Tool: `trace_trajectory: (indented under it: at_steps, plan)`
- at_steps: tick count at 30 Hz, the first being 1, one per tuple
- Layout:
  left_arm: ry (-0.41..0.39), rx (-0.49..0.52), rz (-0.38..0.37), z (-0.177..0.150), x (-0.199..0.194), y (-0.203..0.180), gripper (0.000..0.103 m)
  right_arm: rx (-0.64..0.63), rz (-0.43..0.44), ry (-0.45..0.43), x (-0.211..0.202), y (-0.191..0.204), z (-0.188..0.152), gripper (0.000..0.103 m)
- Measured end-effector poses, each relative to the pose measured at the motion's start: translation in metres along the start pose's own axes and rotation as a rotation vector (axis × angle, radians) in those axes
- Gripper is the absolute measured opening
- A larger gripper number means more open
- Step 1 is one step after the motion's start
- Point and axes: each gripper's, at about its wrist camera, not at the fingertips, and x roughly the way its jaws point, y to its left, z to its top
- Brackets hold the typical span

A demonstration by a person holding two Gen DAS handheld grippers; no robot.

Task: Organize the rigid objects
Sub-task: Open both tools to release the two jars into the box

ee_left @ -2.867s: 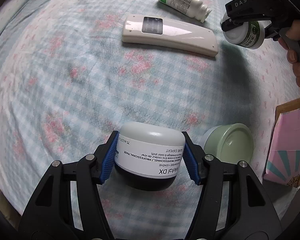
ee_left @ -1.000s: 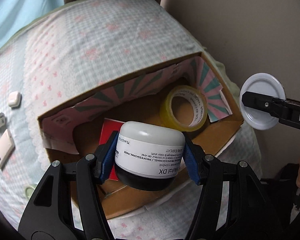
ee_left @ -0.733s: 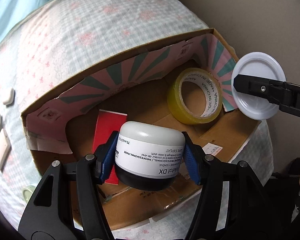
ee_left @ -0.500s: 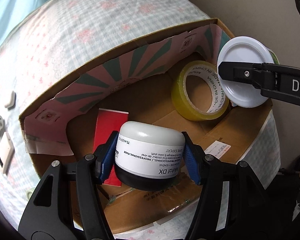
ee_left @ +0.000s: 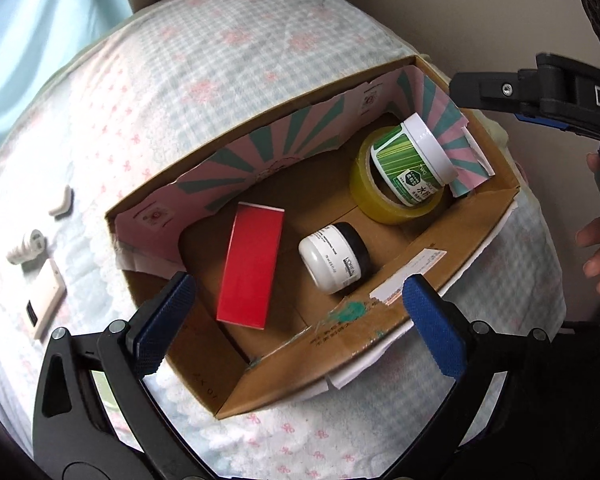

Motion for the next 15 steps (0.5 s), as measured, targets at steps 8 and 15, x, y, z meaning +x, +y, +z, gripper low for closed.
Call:
trace_trajectory:
  at_steps: [8,15]
  plan:
    - [-0.043,-0.055,0.026,-0.018,-0.041,0.016,0.103,0.007,0.052,0.032,-0.031,0.009,-0.01,0.103]
    - [-0.087,-0.109,0.02,-0.037,-0.087,0.036,0.103,-0.101,-0.007,-0.005,-0.069,0.036,-0.022,0.103]
